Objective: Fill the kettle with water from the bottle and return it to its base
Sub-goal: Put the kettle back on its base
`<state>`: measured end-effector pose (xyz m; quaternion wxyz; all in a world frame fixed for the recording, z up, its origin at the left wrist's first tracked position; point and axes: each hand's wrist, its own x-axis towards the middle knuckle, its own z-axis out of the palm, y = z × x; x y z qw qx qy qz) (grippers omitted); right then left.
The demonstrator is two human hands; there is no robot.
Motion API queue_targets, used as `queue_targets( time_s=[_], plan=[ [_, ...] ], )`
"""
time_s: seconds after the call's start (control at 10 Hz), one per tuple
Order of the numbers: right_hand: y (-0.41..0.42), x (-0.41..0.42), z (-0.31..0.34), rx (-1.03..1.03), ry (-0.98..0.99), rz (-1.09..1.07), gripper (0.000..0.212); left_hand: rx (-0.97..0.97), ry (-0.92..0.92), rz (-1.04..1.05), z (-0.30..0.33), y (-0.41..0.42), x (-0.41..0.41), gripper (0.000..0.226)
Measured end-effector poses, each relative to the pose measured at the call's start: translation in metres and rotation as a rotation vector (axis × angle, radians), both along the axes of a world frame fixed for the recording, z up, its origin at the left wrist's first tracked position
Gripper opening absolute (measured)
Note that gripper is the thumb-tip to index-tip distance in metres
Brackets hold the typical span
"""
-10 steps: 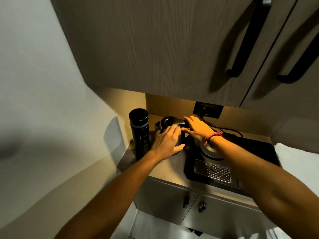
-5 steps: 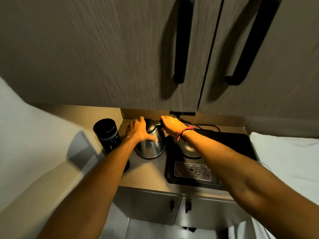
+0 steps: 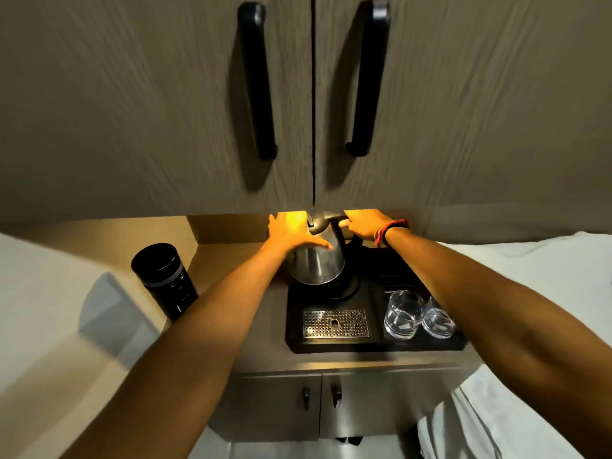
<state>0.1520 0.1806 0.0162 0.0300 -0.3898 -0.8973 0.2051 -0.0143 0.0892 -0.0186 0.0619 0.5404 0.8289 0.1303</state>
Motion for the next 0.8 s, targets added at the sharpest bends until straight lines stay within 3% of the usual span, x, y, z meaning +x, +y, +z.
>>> queue_targets(
  time_s=[0.1,0.4,0.5,0.6,0.8],
  plan=[
    [0.014,0.021,-0.013,-0.014,0.025,-0.005,0.019,0.007,0.022,-0.05,-0.009,0.014,0.027,0.113],
    [0.027,0.045,-0.031,0.017,-0.016,-0.008,0.024,-0.071,0.09,-0.114,-0.014,0.028,0.043,0.123],
    [0.024,0.05,-0.045,-0.009,0.115,-0.062,0.052,-0.028,0.099,-0.105,-0.022,0.024,0.04,0.13],
    [0.021,0.055,-0.055,0.001,0.129,-0.107,0.071,-0.004,0.104,-0.105,-0.029,0.02,0.04,0.138],
    [0.019,0.06,-0.068,0.157,0.105,-0.078,0.081,0.016,0.132,-0.114,-0.033,0.011,0.045,0.144]
  ],
)
